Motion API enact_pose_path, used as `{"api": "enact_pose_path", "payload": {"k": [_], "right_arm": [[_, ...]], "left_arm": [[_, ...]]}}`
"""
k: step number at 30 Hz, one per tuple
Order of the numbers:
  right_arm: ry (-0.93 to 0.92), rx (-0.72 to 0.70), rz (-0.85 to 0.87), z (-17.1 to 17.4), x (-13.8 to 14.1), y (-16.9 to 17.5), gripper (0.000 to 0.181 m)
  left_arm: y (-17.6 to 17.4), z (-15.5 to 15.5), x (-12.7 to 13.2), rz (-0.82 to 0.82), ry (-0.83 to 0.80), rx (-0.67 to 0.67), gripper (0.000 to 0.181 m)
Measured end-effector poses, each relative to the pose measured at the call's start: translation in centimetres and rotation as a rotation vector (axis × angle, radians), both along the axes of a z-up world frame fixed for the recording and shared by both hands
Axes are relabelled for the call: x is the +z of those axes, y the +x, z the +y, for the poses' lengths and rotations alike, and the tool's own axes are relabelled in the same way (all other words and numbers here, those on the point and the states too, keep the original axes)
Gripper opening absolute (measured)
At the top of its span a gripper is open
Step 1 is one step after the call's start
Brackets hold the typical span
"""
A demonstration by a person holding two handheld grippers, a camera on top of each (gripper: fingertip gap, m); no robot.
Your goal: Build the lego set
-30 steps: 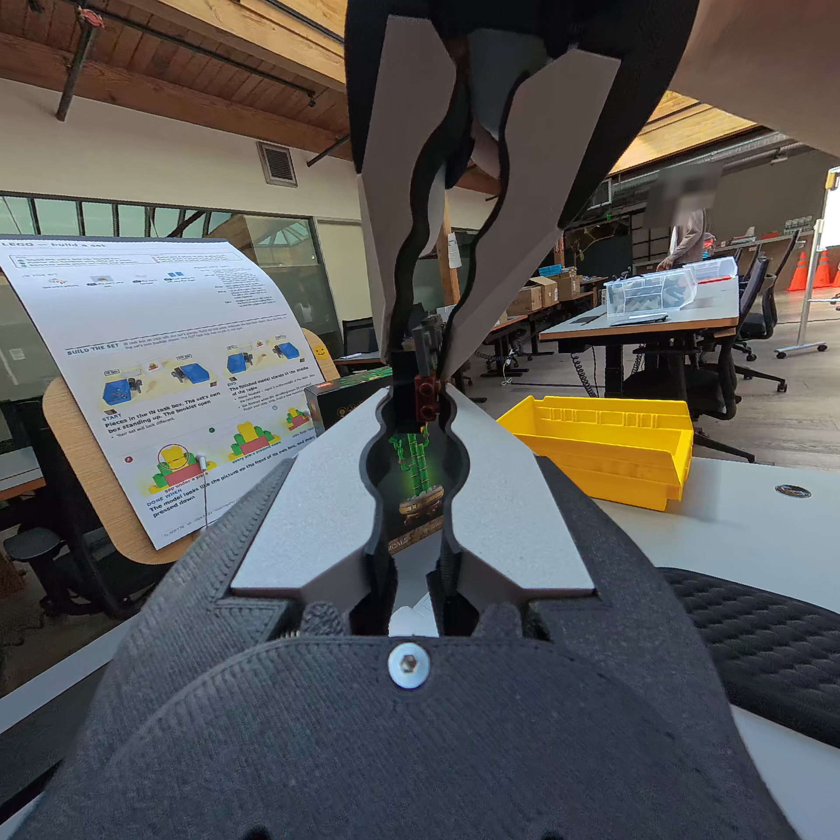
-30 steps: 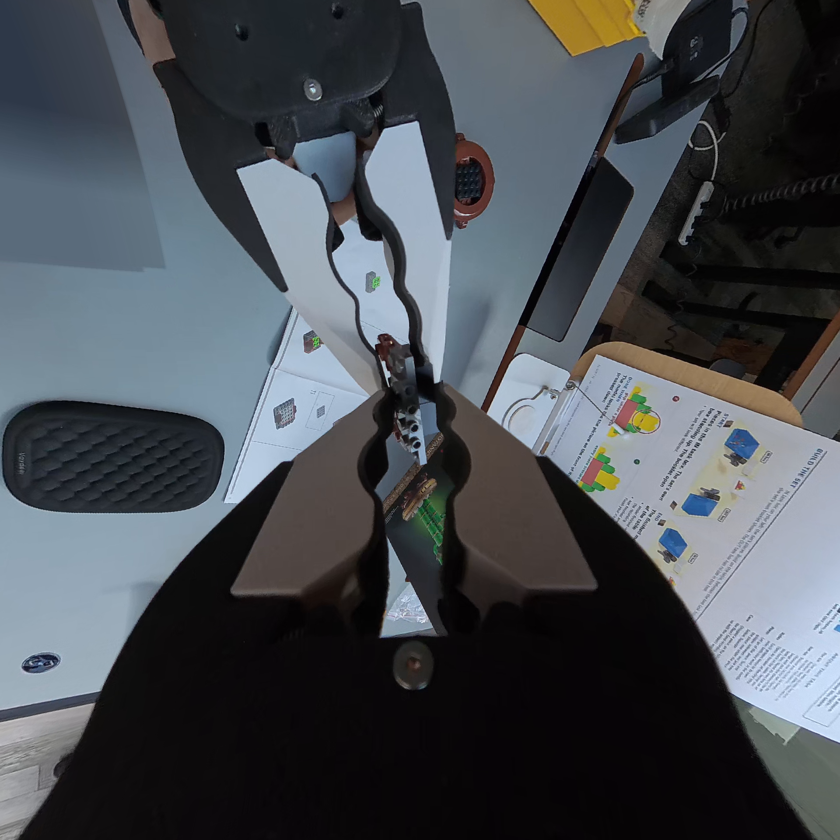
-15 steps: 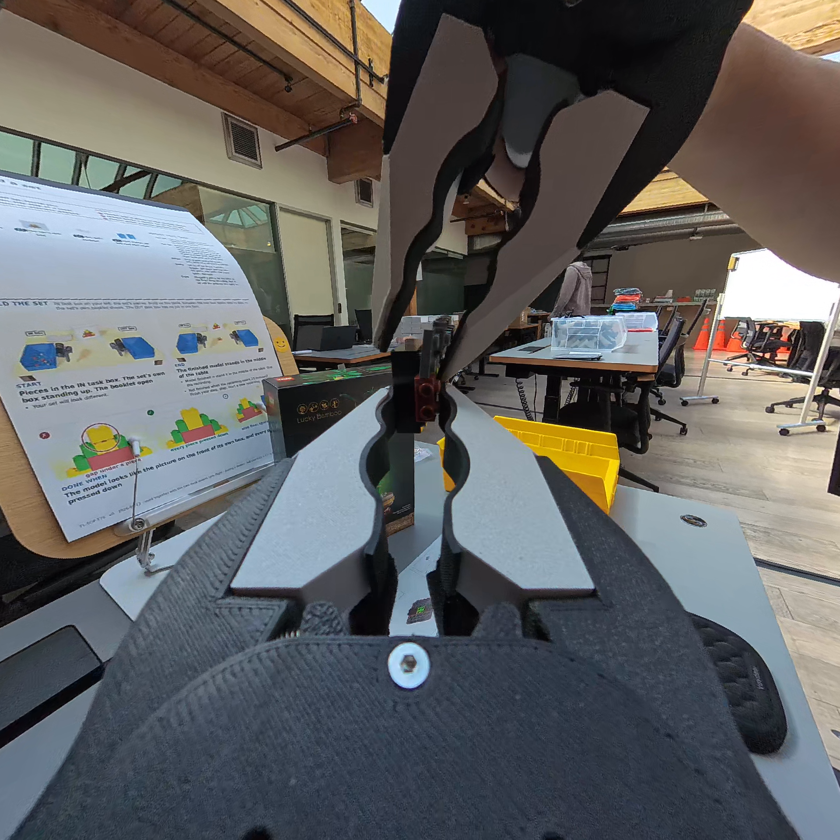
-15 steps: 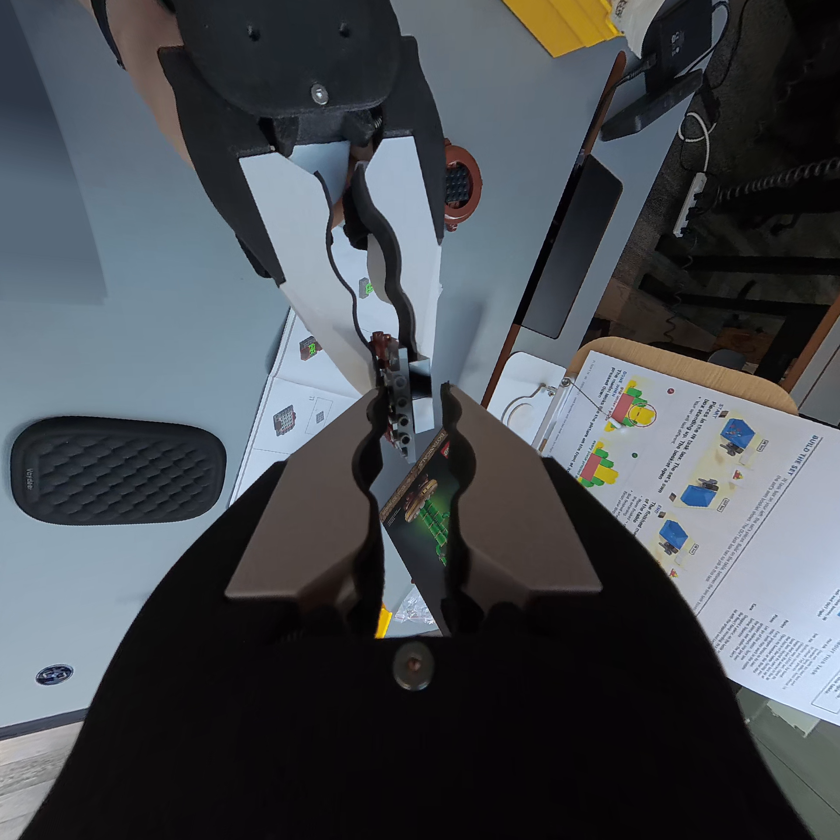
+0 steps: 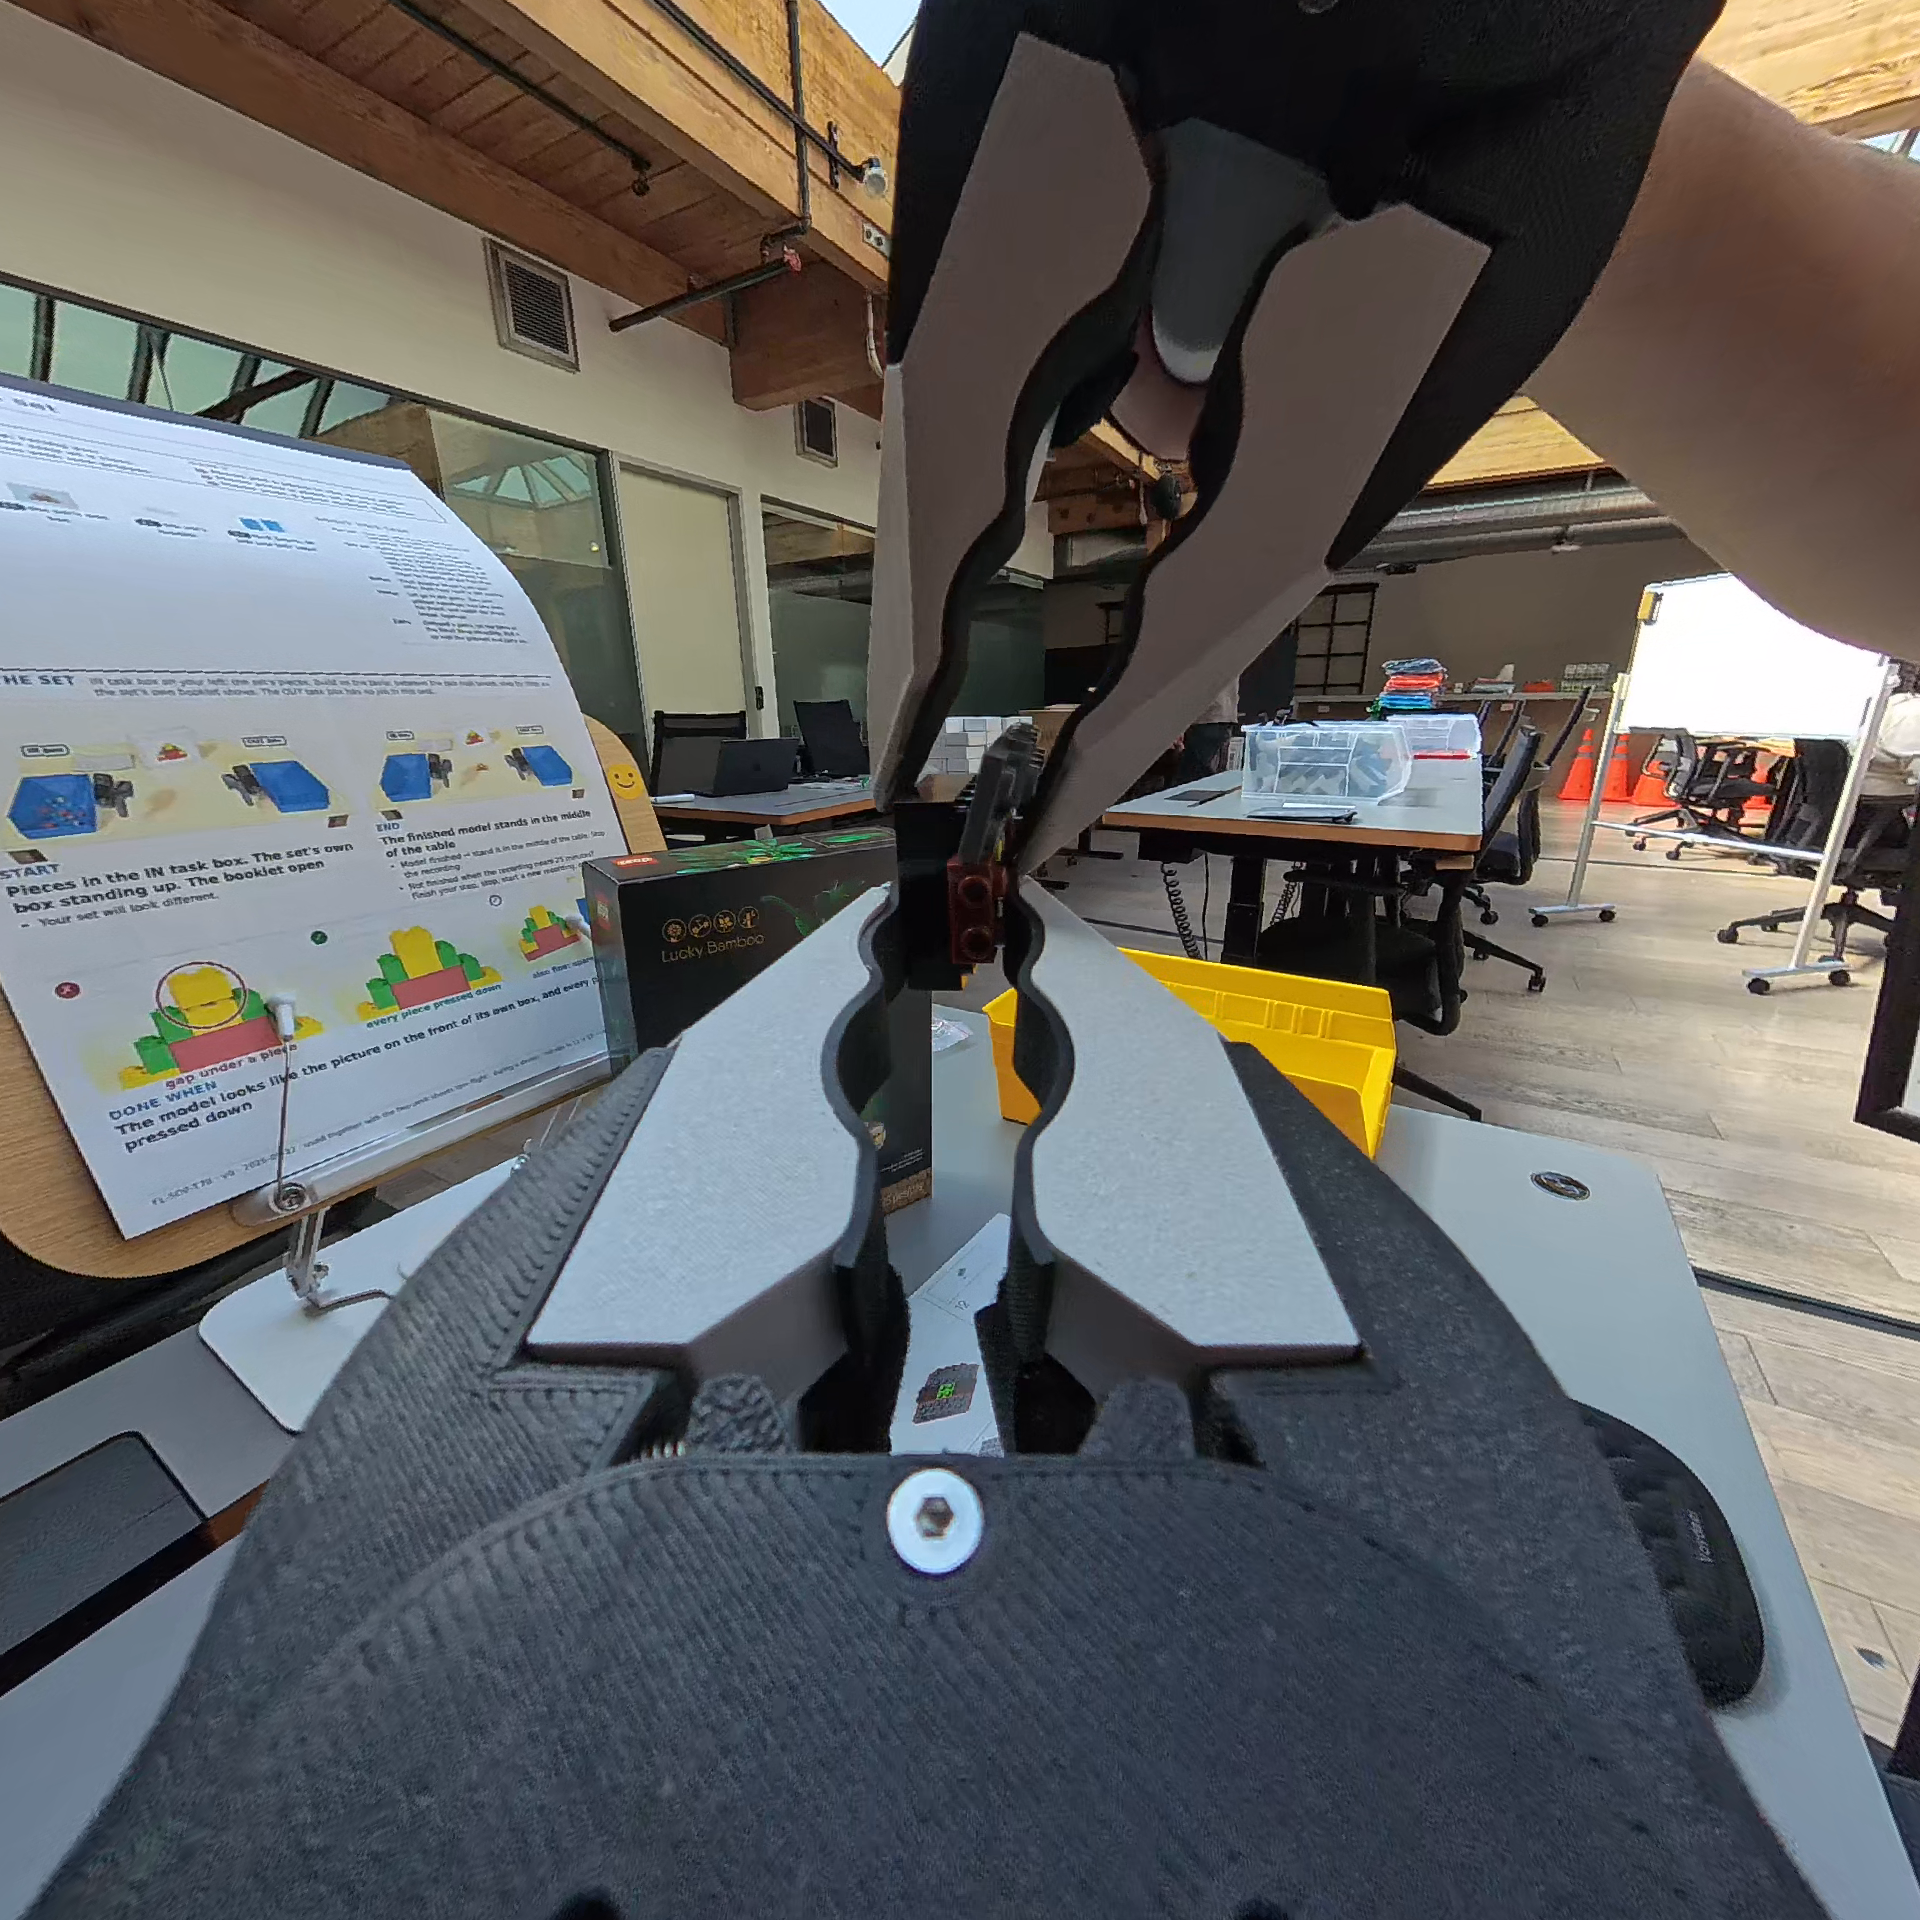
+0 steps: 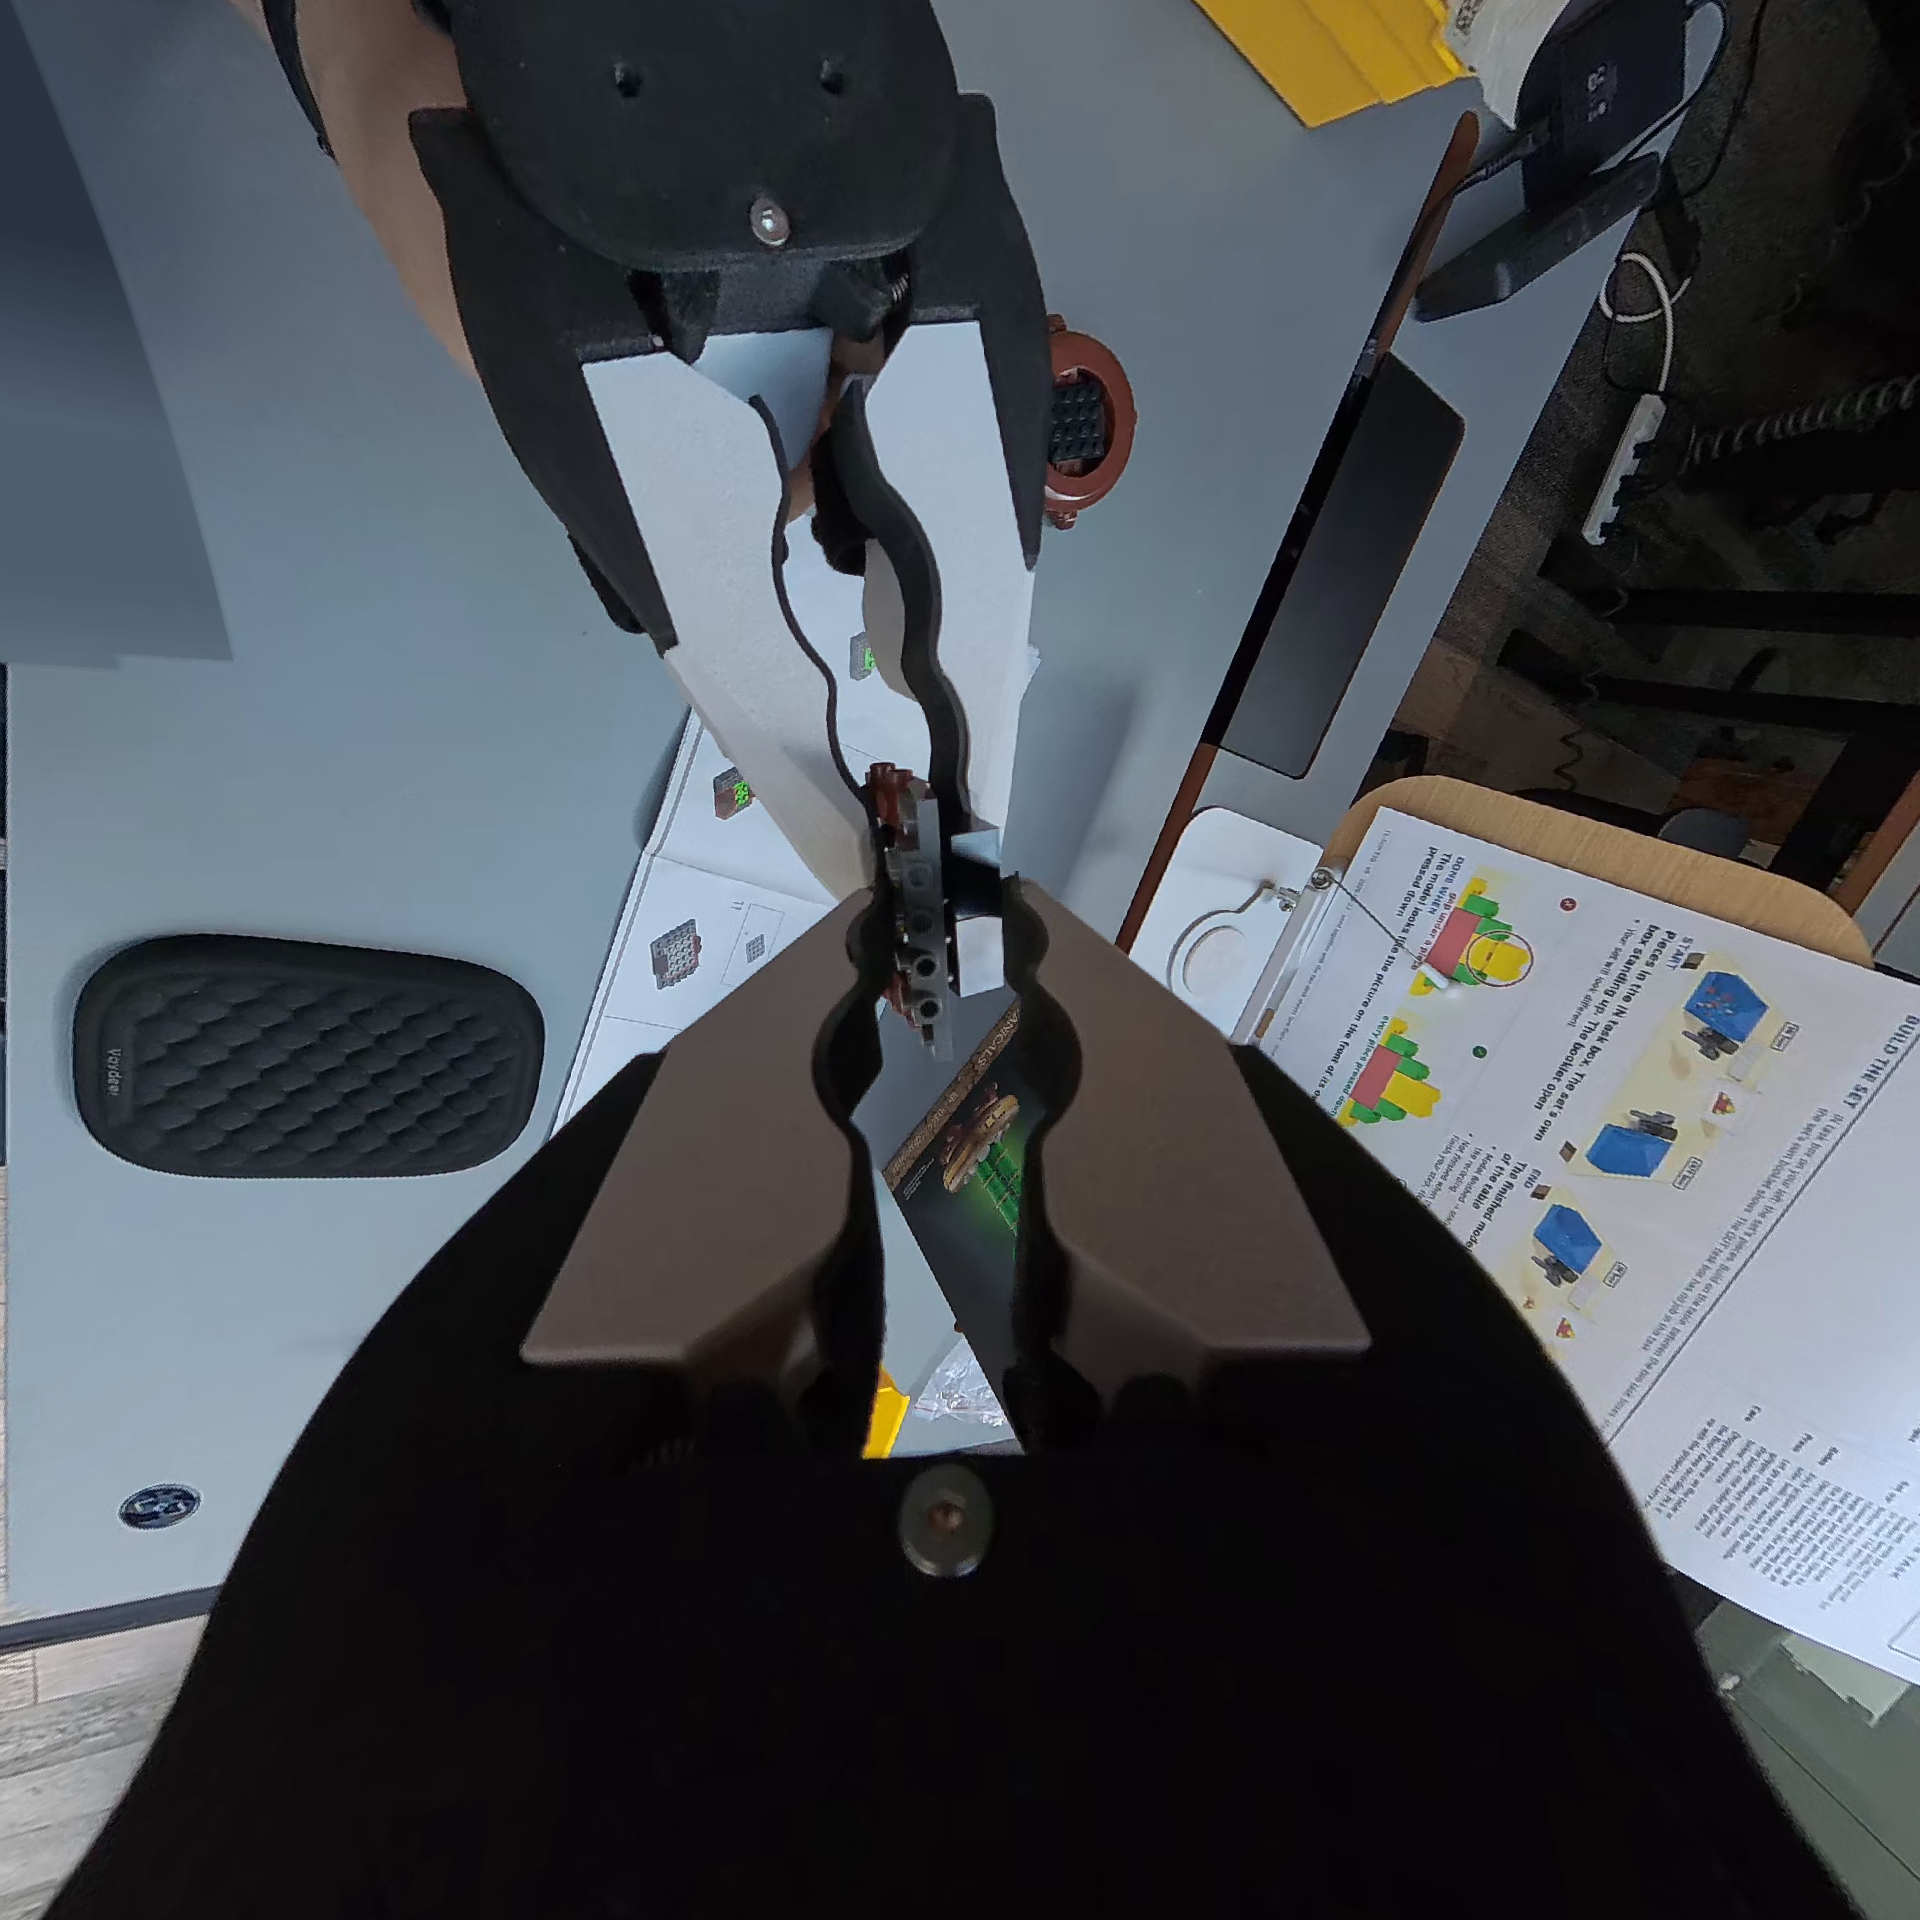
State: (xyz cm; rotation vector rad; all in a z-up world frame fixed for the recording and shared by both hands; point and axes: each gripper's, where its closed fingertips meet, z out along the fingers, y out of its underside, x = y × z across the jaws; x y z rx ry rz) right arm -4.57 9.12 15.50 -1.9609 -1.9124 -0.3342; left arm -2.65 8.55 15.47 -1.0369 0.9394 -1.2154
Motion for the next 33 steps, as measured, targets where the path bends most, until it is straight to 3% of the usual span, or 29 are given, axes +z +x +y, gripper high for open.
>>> {"api": "enact_pose_path", "payload": {"k": [12,21,25,33], "right_arm": [[-0.058,-0.043,0.044,0.0,0.1,-0.1,0.018],[-0.133,-0.107,0.038,0.4,0.2,-0.4,0.017],[-0.081,-0.114,0.019,1.0,0.7,-1.0,0.016],[0.143,0.024,0.054,0.3,2.3,-2.6,0.016]], "left_arm": [[-0.2,0.0,0.2,-0.003,0.018,-0.004,0.015],[-0.6,-0.1,0.4,0.007,-0.076,-0.177,0.015],[-1.2,0.6,0.9,-0.022,-0.058,-0.166,0.016],[-2.6,0.1,2.4,-0.095,0.100,-0.127,0.017]]}}
